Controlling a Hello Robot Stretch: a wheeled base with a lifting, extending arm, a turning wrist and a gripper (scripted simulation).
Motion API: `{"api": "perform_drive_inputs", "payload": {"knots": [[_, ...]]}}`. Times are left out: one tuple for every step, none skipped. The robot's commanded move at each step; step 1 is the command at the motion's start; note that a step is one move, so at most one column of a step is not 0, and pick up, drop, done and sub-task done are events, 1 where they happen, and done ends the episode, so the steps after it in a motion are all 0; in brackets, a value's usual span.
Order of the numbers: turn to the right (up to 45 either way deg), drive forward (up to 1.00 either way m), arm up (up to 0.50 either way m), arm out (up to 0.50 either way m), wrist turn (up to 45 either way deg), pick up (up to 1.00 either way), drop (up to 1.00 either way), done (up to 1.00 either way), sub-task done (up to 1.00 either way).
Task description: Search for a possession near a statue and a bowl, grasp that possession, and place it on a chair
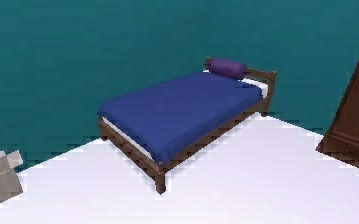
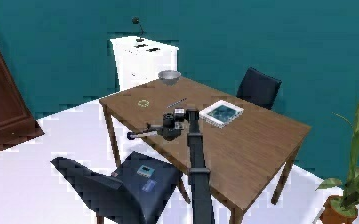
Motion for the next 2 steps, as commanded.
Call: {"api": "perform_drive_inputs", "payload": {"knots": [[0.0, 0.0, 0.0, -0.08, 0.0, 0.0, 0.0, 0.0, 0.0], [0.0, 0.0, 0.0, 0.0, 0.0, 0.0, 0.0, 1.0, 0.0]]}}
